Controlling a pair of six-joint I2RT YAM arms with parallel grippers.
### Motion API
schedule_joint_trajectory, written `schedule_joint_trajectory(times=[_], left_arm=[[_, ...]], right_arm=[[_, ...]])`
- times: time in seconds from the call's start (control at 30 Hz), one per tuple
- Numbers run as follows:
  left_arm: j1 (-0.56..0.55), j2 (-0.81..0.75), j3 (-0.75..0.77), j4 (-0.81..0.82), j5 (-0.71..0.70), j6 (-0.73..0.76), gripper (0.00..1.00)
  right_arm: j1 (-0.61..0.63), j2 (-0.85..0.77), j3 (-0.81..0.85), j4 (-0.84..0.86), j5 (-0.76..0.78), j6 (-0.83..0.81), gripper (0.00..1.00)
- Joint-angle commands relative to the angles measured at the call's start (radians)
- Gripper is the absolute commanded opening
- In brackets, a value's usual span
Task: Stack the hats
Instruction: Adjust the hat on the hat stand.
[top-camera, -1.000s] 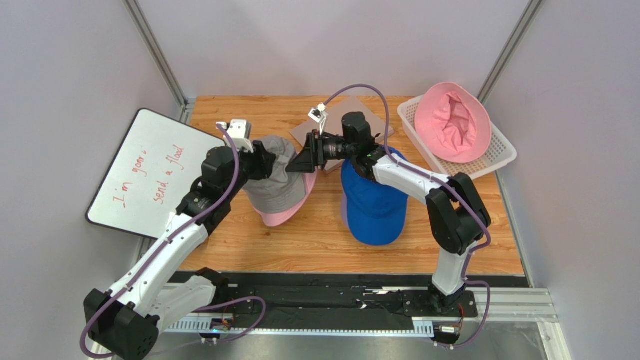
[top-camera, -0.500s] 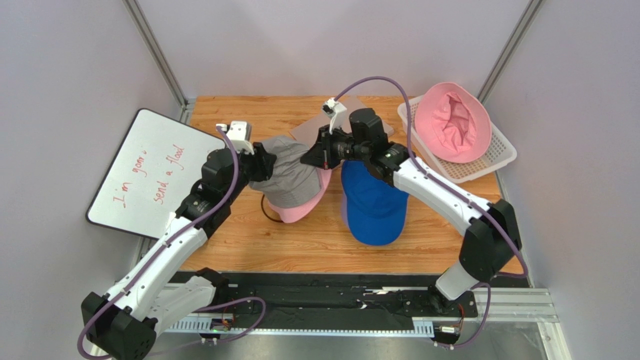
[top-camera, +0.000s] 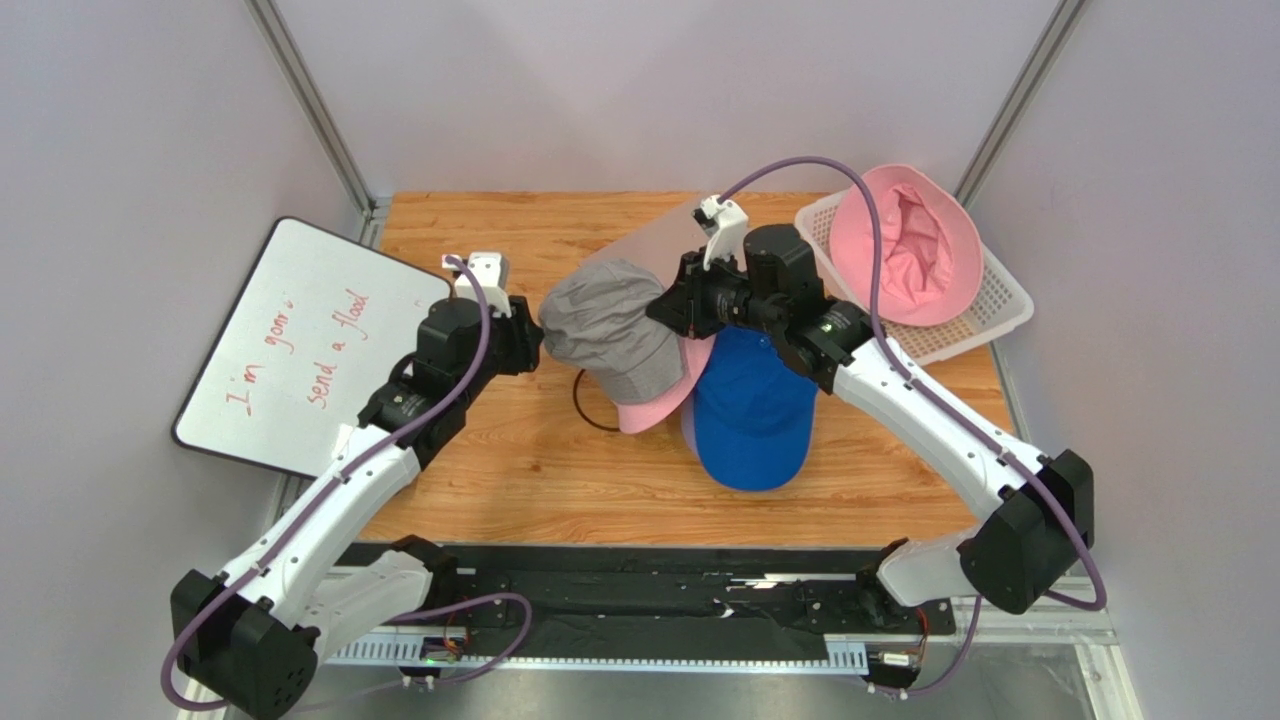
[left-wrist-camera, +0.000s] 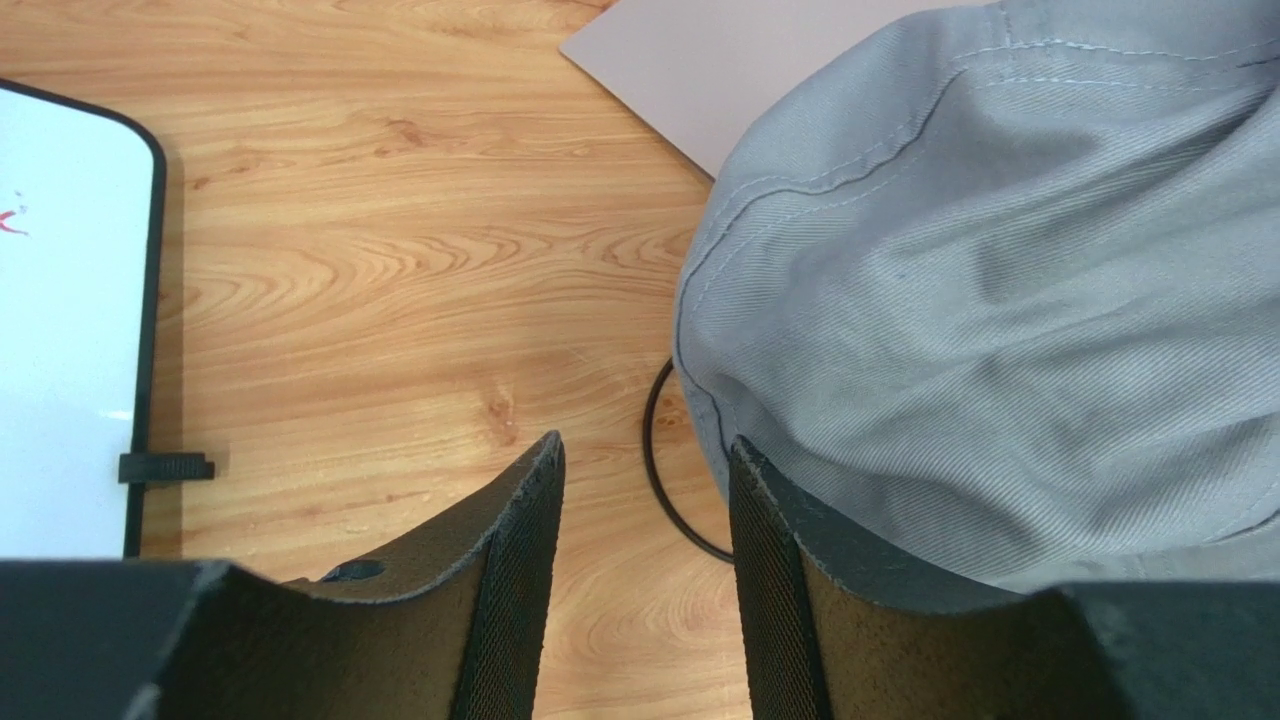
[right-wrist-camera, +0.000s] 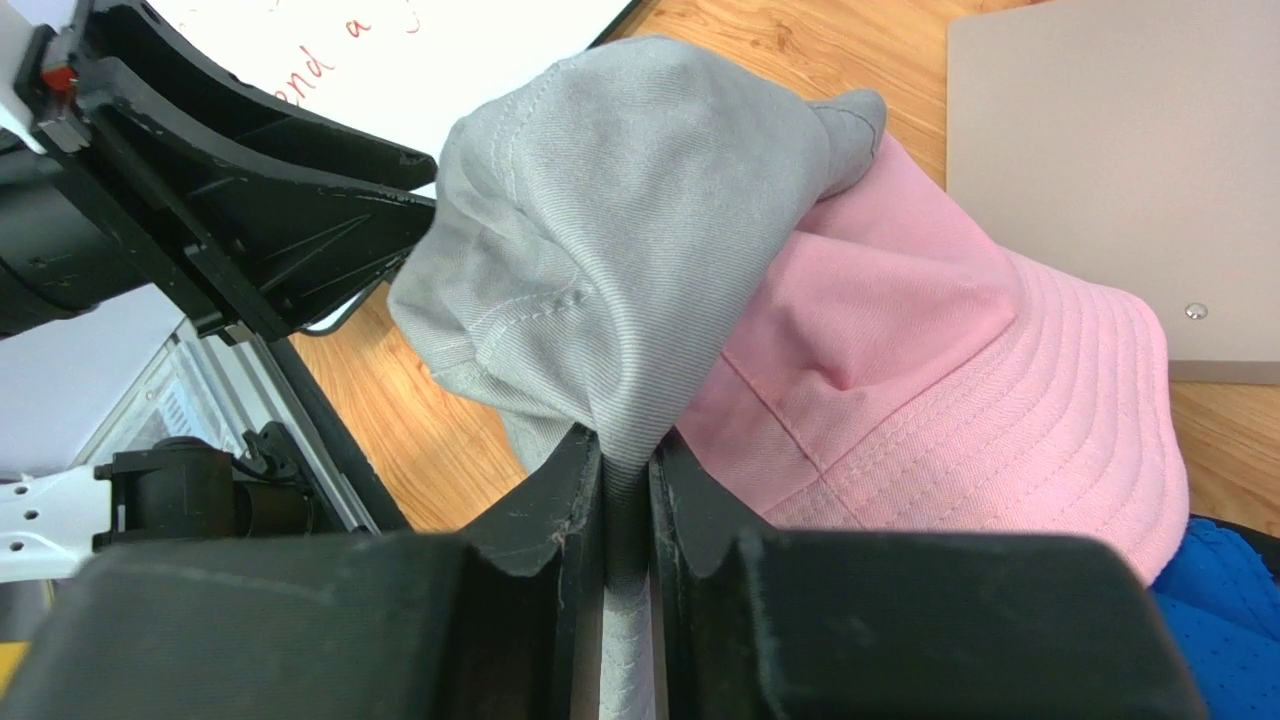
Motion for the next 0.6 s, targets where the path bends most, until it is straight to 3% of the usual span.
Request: schedule_joint_trajectory(times=[0.0, 0.07, 0.1, 0.3, 0.57], left_arm=[[0.005, -0.010, 0.030, -0.018, 0.006, 0.017, 0.51], [0.005, -0.035, 0.044, -0.021, 0.015, 0.017, 0.56], [0.005, -0.043, 0.057, -0.015, 0.036, 0.017, 0.67], [0.005, -0.027, 0.116, 0.032, 0.139, 0.004, 0.92], [0.005, 0.185, 0.181, 0.202, 0.256, -0.026, 0.97]], right_arm=[[-0.001, 0.025, 0.033, 0.004, 0.006, -0.019, 0.15], [-0.001, 0.053, 0.020, 0.012, 0.010, -0.011, 0.14], [-0.001, 0.062, 0.013, 0.015, 0.034, 0.001, 0.12], [-0.001, 0.113, 0.003, -0.028, 0.200, 0.041, 0.04], [-0.001, 0.137, -0.033, -0.048, 0.205, 0.065, 0.03]])
